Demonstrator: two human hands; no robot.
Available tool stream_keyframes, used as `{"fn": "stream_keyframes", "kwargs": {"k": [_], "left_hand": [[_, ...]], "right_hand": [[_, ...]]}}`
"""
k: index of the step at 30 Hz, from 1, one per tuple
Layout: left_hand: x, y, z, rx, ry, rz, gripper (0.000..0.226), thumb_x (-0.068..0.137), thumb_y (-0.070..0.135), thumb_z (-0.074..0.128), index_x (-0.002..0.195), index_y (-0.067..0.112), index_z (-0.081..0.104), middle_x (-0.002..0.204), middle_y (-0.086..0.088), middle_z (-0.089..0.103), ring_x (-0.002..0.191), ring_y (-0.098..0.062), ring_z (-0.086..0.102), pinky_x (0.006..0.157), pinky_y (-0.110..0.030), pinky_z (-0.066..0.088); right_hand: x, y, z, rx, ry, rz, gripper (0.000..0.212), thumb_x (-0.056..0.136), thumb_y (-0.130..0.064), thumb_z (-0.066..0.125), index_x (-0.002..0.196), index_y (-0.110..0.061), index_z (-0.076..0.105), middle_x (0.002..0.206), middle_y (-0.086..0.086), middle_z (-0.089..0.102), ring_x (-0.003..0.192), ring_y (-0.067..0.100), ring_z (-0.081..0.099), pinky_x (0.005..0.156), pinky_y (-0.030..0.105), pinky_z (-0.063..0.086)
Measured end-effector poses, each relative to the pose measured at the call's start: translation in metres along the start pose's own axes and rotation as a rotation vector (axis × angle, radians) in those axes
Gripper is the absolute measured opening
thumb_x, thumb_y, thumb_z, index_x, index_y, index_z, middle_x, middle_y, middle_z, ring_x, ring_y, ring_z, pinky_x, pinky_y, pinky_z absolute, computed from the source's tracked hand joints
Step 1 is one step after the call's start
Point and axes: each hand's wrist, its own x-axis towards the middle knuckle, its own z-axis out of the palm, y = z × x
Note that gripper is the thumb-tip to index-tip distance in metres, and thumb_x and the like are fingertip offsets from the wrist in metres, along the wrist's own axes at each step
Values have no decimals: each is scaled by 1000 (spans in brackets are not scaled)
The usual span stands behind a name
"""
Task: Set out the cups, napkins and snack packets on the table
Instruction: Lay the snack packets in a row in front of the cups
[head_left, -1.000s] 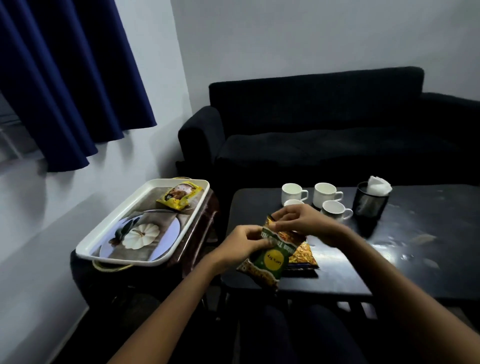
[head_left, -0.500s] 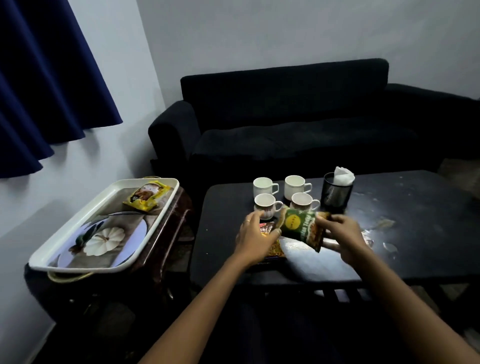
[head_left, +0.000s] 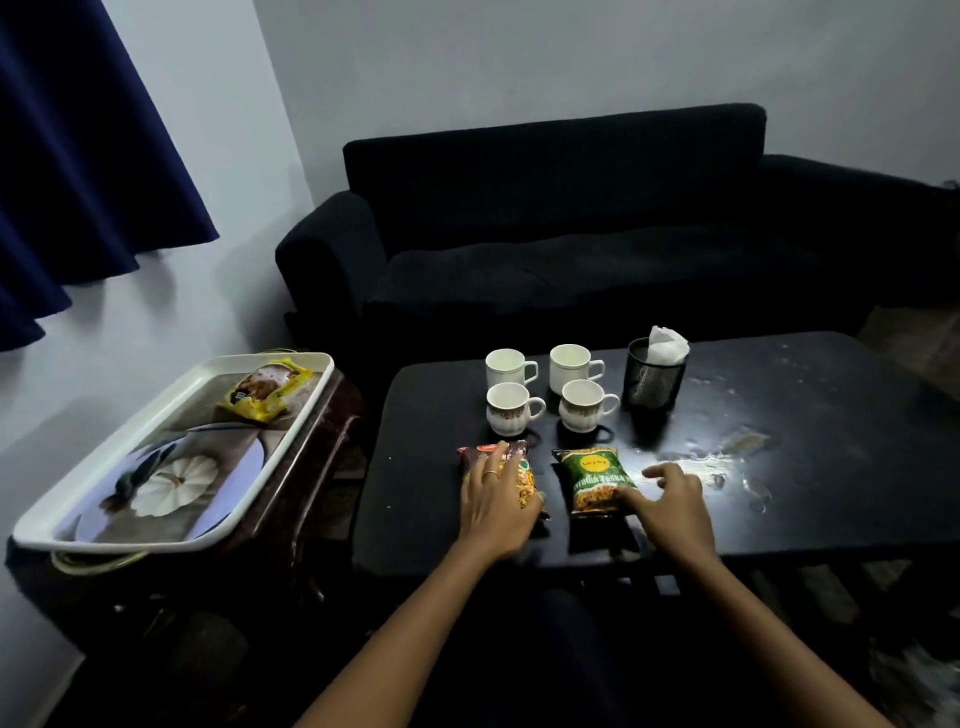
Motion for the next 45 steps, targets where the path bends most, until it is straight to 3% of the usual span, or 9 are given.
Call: {"fn": "stream_keyframes", "kwargs": {"k": [3, 6, 11, 21, 27, 34, 39, 45], "left_hand": [[5, -2, 1, 28, 18, -4, 65, 97, 42, 39, 152, 22, 12, 162, 1, 0, 149, -21, -2, 119, -42, 1], [9, -4, 4, 77, -17, 17, 64, 99, 42, 33, 153, 21, 5, 162, -1, -4, 149, -23, -7, 119, -43, -3], [11, -15, 12, 151, -91, 20, 66, 99, 45, 29, 152, 22, -3, 161, 3, -10, 148, -21, -12, 119, -45, -5], [17, -39, 4, 212, -84, 27, 69, 97, 47, 31, 152, 24, -5, 161, 4, -10, 148, -21, -14, 118, -49, -4], [16, -38, 0, 138, -34, 45, 69, 97, 45, 35, 152, 22, 0, 161, 4, -3, 149, -20, -6, 118, -47, -3], [12, -54, -24, 15, 149, 70, 58, 96, 36, 42, 149, 22, 24, 155, 3, 30, 144, -15, 23, 120, -40, 10], [13, -84, -60, -3, 327, 36, 50, 95, 31, 45, 143, 22, 36, 148, 5, 42, 137, -12, 36, 119, -36, 17], [16, -136, -113, -1, 533, -57, 47, 92, 24, 51, 137, 15, 47, 140, -3, 51, 130, -21, 46, 111, -35, 31]], "right_hand": [[2, -7, 5, -160, 42, -270, 34, 86, -21, 62, 118, -10, 57, 127, 15, 50, 117, 33, 48, 95, 40, 41], [3, -9, 21, -355, -95, -410, 43, 95, -25, 48, 136, -16, 45, 149, 10, 33, 136, 26, 33, 106, 37, 33], [0, -7, 53, -404, -195, -425, 48, 101, -28, 31, 147, -23, 24, 159, 4, 9, 147, 20, 9, 115, 34, 17], [7, -16, 74, -495, -189, -443, 49, 101, -30, 26, 149, -27, 15, 160, 1, 1, 147, 16, 1, 117, 43, 11], [6, -32, 67, -501, -135, -505, 55, 94, -25, 42, 146, -28, 23, 159, -1, 9, 146, 16, 8, 116, 40, 11], [-10, -71, 80, -316, -53, -699, 42, 87, -13, 54, 129, -14, 53, 137, 7, 50, 128, 26, 43, 103, 38, 32], [-19, -116, 114, -272, -134, -857, 37, 91, -17, 52, 127, -14, 55, 134, 5, 53, 126, 22, 46, 100, 36, 35], [-25, -183, 165, -276, -233, -1003, 40, 91, -18, 49, 131, -15, 50, 137, 3, 50, 127, 21, 43, 101, 33, 33]]}}
